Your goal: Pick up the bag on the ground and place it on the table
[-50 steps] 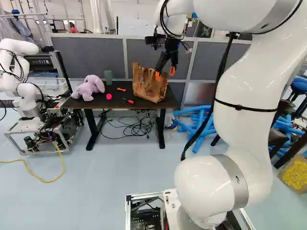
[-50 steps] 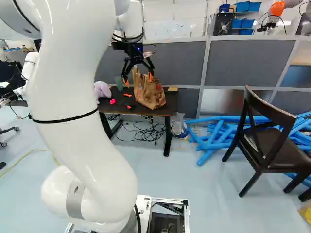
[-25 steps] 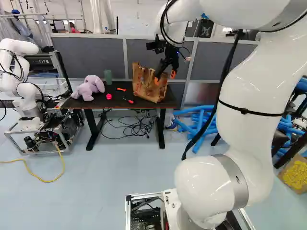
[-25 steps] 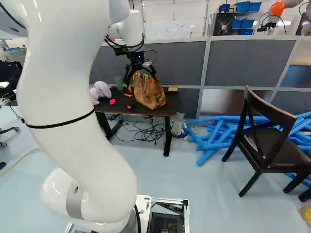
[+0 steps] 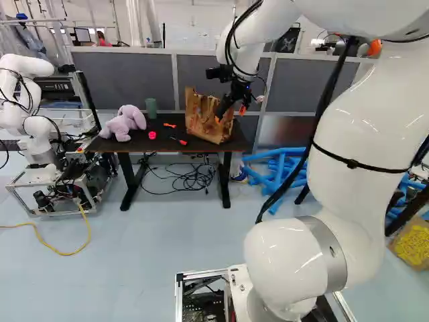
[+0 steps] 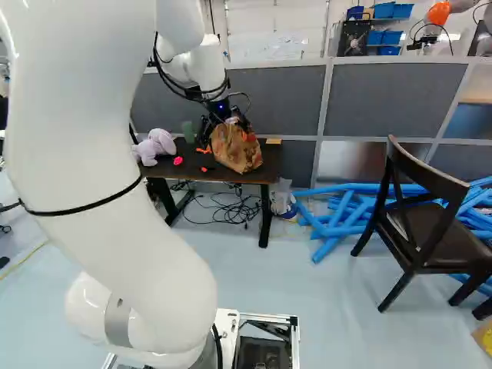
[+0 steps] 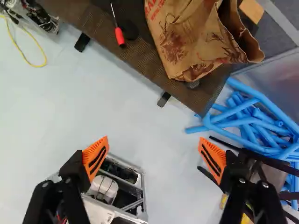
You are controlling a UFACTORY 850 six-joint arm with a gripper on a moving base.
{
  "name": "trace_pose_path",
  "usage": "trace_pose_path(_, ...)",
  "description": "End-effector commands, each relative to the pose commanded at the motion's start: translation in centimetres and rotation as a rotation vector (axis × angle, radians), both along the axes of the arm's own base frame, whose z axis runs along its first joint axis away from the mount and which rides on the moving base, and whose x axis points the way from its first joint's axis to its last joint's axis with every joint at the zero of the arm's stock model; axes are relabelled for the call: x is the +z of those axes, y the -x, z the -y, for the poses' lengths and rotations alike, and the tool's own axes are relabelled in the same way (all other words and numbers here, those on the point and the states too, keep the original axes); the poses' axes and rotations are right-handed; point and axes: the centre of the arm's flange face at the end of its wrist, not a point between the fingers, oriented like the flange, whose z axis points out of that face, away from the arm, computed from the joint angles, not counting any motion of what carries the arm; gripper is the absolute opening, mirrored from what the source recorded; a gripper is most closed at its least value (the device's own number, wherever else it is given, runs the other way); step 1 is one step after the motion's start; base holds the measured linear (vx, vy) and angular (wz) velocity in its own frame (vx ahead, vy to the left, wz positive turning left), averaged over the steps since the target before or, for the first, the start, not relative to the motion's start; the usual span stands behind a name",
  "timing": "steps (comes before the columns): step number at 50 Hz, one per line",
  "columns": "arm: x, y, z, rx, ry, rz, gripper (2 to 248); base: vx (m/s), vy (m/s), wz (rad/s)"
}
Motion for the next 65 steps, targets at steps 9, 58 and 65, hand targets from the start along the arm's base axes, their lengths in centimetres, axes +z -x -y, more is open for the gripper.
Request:
trace_pose_path(9,-2.0,1.3,0.1,-0.045,-0.012,0.07,247,0.0,0.0,0.0)
trace_pose_path(58,-11.8,10.6,0.4,-0.244,-0.13,0.449,247,0.0,0.0,0.0)
trace_pose_path(65,-13.0,12.0,0.4,-0.264,-0.151,0.496,247,0.0,0.0,0.0)
